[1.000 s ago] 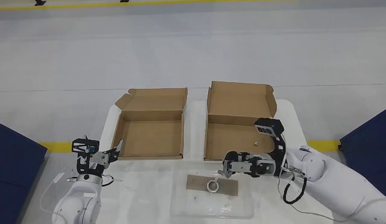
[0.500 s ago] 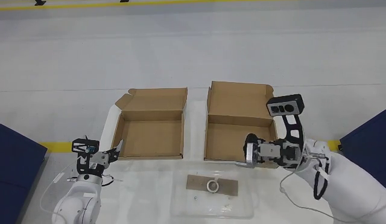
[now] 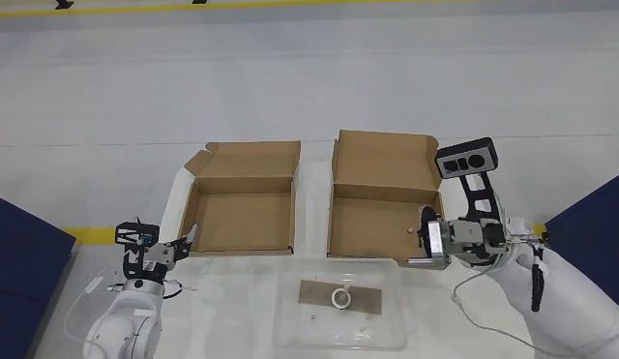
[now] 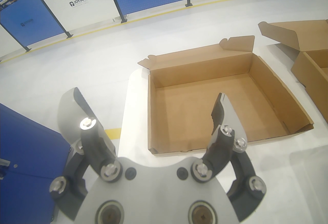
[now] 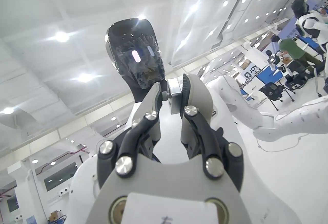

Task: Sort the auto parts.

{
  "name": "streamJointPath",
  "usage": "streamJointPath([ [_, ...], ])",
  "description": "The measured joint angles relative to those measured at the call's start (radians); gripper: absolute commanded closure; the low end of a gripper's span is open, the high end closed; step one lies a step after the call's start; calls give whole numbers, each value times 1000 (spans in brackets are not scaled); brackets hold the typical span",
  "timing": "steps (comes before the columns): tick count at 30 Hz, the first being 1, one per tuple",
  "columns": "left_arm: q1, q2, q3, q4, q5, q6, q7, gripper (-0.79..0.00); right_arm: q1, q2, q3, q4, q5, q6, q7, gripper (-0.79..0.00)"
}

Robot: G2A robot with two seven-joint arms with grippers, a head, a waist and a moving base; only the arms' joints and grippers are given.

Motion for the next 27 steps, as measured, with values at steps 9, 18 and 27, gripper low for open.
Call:
streamJointPath([
  [9, 0, 0, 0, 0, 0, 0, 0, -785, -12, -54, 28, -28, 259, 94, 104, 0],
  [18, 0, 0, 0, 0, 0, 0, 0, -785, -7, -109, 30, -41, 367, 154, 124, 0],
  [27, 0, 0, 0, 0, 0, 0, 0, -785, 21, -141, 54, -17, 116, 182, 57, 0],
])
